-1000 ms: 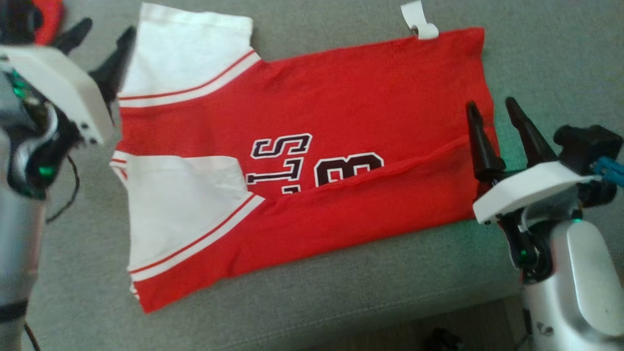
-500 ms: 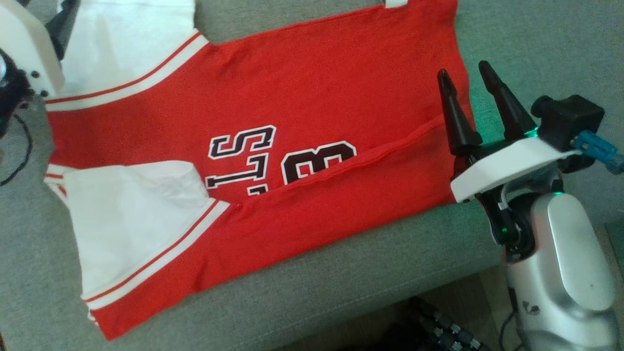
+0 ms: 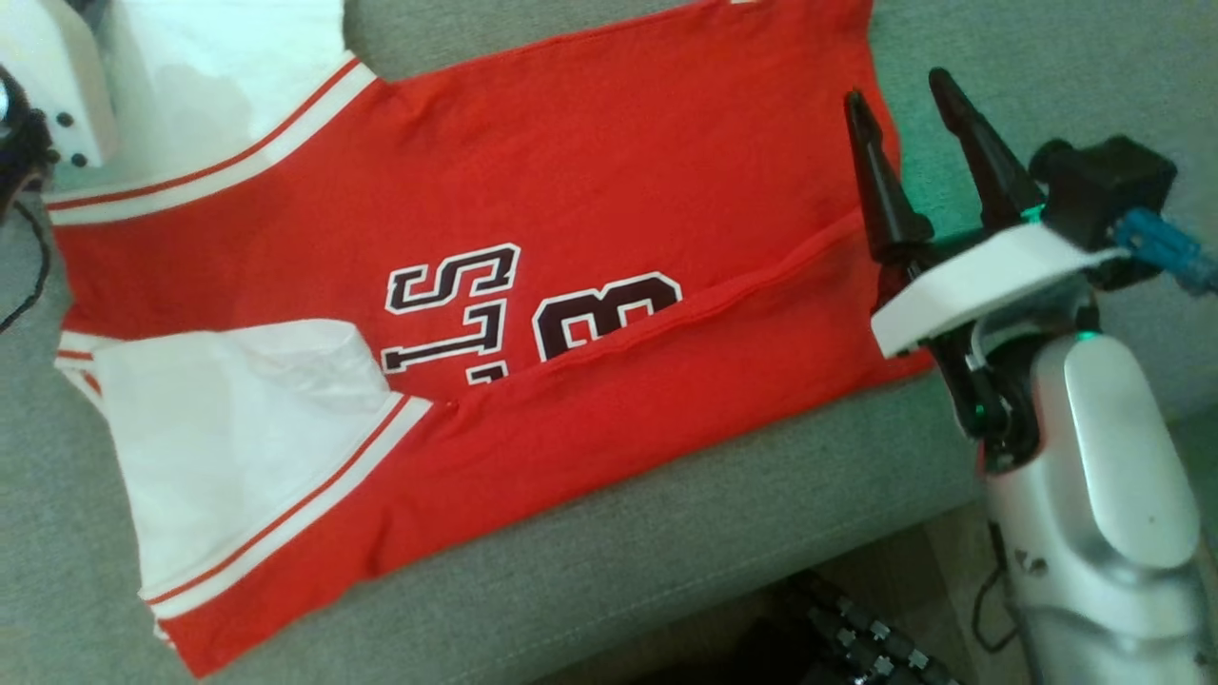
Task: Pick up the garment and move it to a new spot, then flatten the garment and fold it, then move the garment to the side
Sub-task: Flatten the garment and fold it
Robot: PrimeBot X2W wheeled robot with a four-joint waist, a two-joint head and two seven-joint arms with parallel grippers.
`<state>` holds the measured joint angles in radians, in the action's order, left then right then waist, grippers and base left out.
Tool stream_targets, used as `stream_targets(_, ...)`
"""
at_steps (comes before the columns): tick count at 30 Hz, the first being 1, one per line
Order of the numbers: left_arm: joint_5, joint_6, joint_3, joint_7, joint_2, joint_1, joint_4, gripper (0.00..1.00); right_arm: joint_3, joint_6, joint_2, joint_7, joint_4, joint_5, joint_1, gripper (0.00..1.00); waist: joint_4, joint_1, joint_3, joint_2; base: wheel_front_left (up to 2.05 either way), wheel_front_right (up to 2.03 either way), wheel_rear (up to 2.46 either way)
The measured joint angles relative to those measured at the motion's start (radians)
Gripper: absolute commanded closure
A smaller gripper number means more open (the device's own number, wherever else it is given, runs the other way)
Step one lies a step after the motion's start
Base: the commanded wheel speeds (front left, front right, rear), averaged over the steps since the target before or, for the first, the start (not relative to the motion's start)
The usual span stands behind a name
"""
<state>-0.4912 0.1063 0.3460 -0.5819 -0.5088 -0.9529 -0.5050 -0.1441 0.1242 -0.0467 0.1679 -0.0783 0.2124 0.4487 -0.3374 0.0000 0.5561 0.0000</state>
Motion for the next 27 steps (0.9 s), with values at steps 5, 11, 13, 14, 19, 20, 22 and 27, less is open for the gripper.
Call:
stream_targets(5,-0.002,0.008,0.026,0.026,0.003,0.0,0.02,1.0,0.004,0.0,-0.066,0.073,-0.047,-0.033,0.084,0.0,0.03,0.0,-0.012,0.0,0.0,0.0,0.0)
stream_targets(11,-0.016,0.014,0.038,0.108,0.026,0.0,0.108,1.0,0.014,0.0,-0.196,0.188,-0.177,-0.065,0.223,0.0,0.091,0.0,-0.029,0.0,0.0,0.0,0.0)
stream_targets(13,-0.024,0.017,0.041,0.132,0.035,0.003,0.146,1.0,-0.004,0.0,-0.237,0.221,-0.228,-0.069,0.262,0.0,0.116,0.0,-0.034,0.0,0.0,0.0,0.0)
stream_targets(14,-0.029,0.017,0.041,0.142,0.039,0.006,0.165,1.0,-0.015,0.0,-0.254,0.237,-0.252,-0.07,0.278,0.0,0.128,0.0,-0.036,0.0,0.0,0.0,0.0)
stream_targets(19,-0.037,0.016,0.042,0.175,0.053,0.036,0.234,1.0,-0.067,0.0,-0.294,0.289,-0.34,-0.048,0.325,0.0,0.176,0.0,-0.039,0.0,0.0,0.0,0.0)
stream_targets(20,-0.043,0.014,0.044,0.181,0.057,0.048,0.249,1.0,-0.082,0.0,-0.302,0.302,-0.359,-0.039,0.333,0.0,0.187,0.0,-0.039,0.0,0.0,0.0,0.0)
stream_targets(22,-0.048,0.009,0.052,0.184,0.064,0.067,0.271,1.0,-0.102,0.0,-0.316,0.325,-0.389,-0.024,0.347,0.0,0.207,0.0,-0.038,0.0,0.0,0.0,0.0)
stream_targets(27,-0.049,0.007,0.069,0.192,0.084,0.092,0.311,1.0,-0.134,0.0,-0.351,0.369,-0.441,0.023,0.376,0.23,0.243,0.0,-0.032,0.0,0.0,0.0,0.0)
